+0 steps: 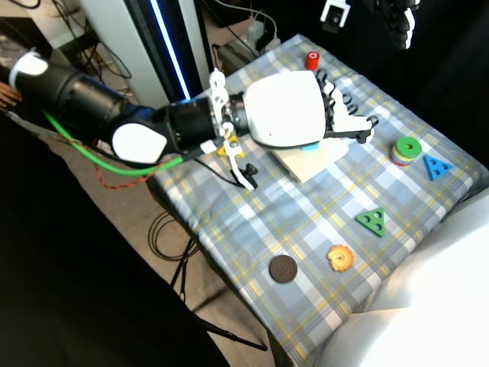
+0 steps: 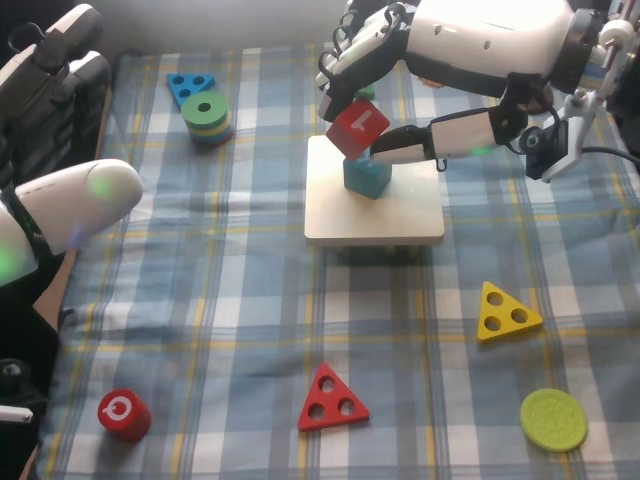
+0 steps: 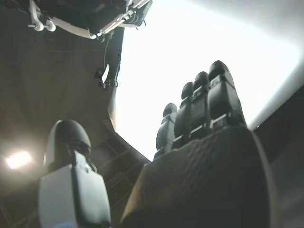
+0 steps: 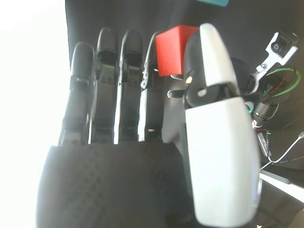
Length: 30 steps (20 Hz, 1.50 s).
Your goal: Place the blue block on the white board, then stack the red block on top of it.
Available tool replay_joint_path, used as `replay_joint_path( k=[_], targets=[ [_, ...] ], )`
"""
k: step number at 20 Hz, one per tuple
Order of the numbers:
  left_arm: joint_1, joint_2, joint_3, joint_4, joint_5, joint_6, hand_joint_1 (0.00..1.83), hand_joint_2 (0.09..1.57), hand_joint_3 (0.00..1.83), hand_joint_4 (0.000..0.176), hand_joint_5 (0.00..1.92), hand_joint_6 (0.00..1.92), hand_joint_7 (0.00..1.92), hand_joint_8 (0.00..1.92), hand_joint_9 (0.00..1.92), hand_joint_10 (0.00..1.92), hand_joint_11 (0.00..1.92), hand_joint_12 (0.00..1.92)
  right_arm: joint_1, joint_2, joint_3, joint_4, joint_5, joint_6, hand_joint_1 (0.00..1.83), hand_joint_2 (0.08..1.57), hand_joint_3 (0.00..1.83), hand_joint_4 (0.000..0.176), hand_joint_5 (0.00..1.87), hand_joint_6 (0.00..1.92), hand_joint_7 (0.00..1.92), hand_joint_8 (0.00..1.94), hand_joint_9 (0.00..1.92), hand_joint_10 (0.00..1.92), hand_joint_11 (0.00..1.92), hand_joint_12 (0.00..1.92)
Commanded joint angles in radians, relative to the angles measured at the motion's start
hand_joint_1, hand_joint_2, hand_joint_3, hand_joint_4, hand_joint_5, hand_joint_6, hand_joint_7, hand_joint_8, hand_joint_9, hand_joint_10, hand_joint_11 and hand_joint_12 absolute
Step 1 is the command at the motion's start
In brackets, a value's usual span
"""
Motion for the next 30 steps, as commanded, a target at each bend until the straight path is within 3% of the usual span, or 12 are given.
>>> replay_joint_path(
  k=[1, 14, 17, 20, 25, 26, 30],
  targets=[
    [-0.005, 0.002, 0.004, 0.006, -0.129, -0.013, 0.61, 0.92, 0.0, 0.176, 0.0, 0.0, 0.06, 0.0, 0.03, 0.0, 0.03, 0.03, 0.022, 0.0, 0.002, 0.04, 0.093, 0.005, 1.17, 1.09, 0.0, 0.0, 1.02, 0.9, 0.84, 0.0, 0.76, 0.01, 0.18, 1.05],
    [0.0, 0.002, 0.0, 0.001, -0.133, -0.015, 0.57, 0.92, 0.0, 0.176, 0.0, 0.0, 0.06, 0.0, 0.03, 0.0, 0.03, 0.04, 0.019, 0.011, -0.014, 0.04, 0.083, 0.01, 1.14, 1.11, 0.0, 0.0, 0.99, 0.96, 0.83, 0.0, 0.72, 0.0, 0.16, 0.99],
    [0.001, 0.002, 0.0, 0.001, -0.136, -0.015, 0.59, 0.92, 0.0, 0.176, 0.0, 0.0, 0.05, 0.0, 0.02, 0.0, 0.01, 0.03, 0.019, 0.014, -0.016, 0.04, 0.083, 0.01, 1.15, 1.11, 0.0, 0.0, 0.99, 0.95, 0.82, 0.0, 0.75, 0.01, 0.22, 1.02],
    [0.002, 0.002, -0.001, 0.0, -0.136, -0.015, 0.57, 0.92, 0.0, 0.176, 0.0, 0.0, 0.06, 0.0, 0.04, 0.01, 0.04, 0.05, 0.019, 0.027, -0.018, 0.061, 0.09, 0.01, 1.13, 1.12, 0.0, 0.0, 0.98, 0.98, 0.81, 0.0, 0.9, 0.07, 0.45, 1.22],
    [0.003, 0.002, 0.0, -0.001, -0.137, -0.015, 0.57, 0.92, 0.0, 0.176, 0.0, 0.0, 0.06, 0.0, 0.04, 0.01, 0.04, 0.05, 0.019, 0.034, -0.023, 0.058, 0.096, 0.01, 1.13, 1.12, 0.0, 0.0, 0.98, 0.98, 0.83, 0.0, 0.76, 0.0, 0.22, 1.05],
    [0.003, 0.002, 0.0, -0.001, -0.137, -0.015, 0.58, 0.92, 0.0, 0.176, 0.0, 0.0, 0.06, 0.0, 0.03, 0.0, 0.03, 0.05, 0.017, 0.035, -0.023, 0.058, 0.096, 0.01, 1.12, 1.12, 0.0, 0.0, 0.97, 0.99, 0.82, 0.0, 0.81, 0.02, 0.33, 1.15],
    [0.005, 0.002, 0.0, -0.003, -0.137, -0.015, 0.59, 0.91, 0.0, 0.176, 0.0, 0.0, 0.06, 0.0, 0.03, 0.0, 0.02, 0.05, 0.017, 0.04, -0.025, 0.055, 0.097, 0.01, 1.13, 1.11, 0.0, 0.0, 0.98, 0.97, 0.83, 0.0, 0.76, 0.0, 0.24, 1.01]
  ],
)
